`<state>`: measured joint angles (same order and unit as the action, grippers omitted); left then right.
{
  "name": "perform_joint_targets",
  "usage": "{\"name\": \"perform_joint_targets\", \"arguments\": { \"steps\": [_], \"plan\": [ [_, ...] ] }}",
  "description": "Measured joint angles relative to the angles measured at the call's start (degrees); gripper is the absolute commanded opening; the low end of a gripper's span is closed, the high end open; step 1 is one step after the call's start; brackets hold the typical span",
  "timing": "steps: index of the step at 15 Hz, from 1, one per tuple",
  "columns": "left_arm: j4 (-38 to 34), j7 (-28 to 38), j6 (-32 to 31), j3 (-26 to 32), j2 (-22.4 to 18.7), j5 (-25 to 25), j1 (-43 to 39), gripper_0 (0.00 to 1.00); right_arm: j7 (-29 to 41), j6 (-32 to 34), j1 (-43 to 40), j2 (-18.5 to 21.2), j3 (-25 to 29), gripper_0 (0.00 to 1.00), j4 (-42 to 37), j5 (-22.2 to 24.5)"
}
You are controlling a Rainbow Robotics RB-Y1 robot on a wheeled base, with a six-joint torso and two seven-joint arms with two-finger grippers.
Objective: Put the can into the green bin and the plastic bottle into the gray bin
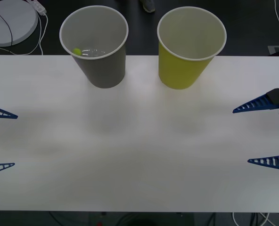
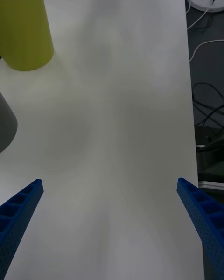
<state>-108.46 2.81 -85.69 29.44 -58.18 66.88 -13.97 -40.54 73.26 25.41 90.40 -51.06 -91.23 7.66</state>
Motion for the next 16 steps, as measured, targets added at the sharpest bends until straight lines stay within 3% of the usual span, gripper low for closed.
{"name": "perform_joint_targets", "arguments": {
  "steps": [8,13,16],
  "plan": [
    [0.0,0.0,0.0,0.0,0.0,0.0,0.0,1.0,2.9,-11.3,-31.5,-1.0,32.3,1.0,-14.8,5.0],
    [0.0,0.0,0.0,0.0,0.0,0.0,0.0,1.0,13.6,-14.1,-47.5,-5.3,51.8,1.0,-22.5,13.4],
    [0.0,0.0,0.0,0.0,0.0,0.0,0.0,1.0,19.5,-14.9,-53.8,-7.9,60.2,1.0,-26.9,17.5]
  ]
}}
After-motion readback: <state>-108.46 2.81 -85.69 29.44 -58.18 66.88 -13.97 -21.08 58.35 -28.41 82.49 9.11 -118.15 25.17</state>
